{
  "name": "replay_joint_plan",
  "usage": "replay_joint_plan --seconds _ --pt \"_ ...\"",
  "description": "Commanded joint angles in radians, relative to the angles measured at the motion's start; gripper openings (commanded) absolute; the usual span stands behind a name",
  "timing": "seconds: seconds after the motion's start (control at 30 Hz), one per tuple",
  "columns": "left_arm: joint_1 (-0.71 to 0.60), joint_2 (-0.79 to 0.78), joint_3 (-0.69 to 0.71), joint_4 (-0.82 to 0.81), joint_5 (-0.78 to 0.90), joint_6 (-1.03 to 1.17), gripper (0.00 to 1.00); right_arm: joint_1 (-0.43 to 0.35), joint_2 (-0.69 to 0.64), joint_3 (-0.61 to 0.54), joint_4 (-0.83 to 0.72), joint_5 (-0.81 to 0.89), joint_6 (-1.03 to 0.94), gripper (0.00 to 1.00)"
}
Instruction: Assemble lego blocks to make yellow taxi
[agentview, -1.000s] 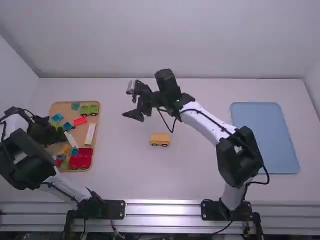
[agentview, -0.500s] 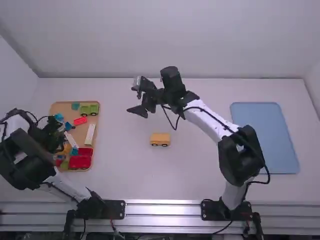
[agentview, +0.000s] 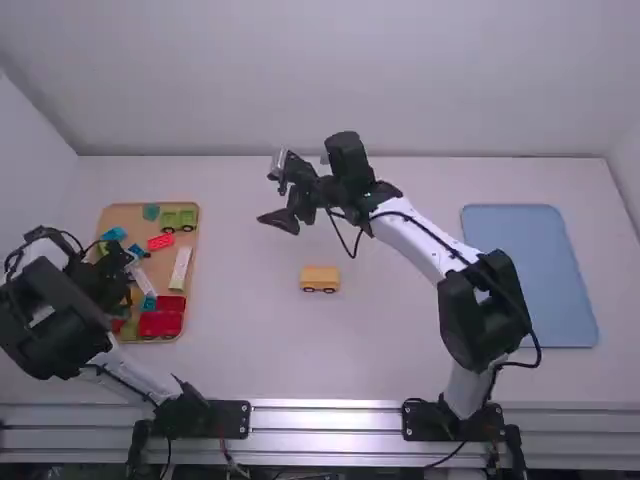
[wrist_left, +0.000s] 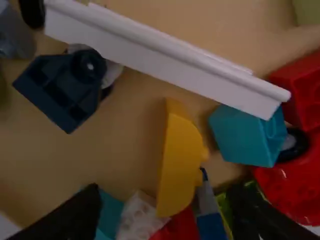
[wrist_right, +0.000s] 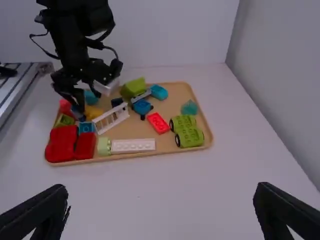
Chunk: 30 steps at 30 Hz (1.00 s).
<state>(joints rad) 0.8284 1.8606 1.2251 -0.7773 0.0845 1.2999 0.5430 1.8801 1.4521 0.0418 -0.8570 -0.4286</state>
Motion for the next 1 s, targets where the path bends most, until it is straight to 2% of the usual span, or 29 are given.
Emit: replay_joint_plan --seconds 0.0,0.3,0.5,0.97 --pt "-0.003 0.000 -0.039 0.024 0.007 0.017 0.64 0.000 0.002 0.028 0.000 -0.007 0.002 0.99" --pt "-0.003 0.000 -0.082 0.083 0.004 0.013 0.58 0.000 0.002 0.028 -0.003 -0.006 0.002 0.99" --pt "-0.003 0.003 -0.128 0.148 0.009 0.013 0.59 -0.001 0.002 0.028 -0.004 -0.006 0.002 0.99" --pt "-0.003 0.029 -0.153 0.181 0.000 -0.019 0.52 -0.021 0.002 0.027 -0.027 -0.010 -0.017 0.99"
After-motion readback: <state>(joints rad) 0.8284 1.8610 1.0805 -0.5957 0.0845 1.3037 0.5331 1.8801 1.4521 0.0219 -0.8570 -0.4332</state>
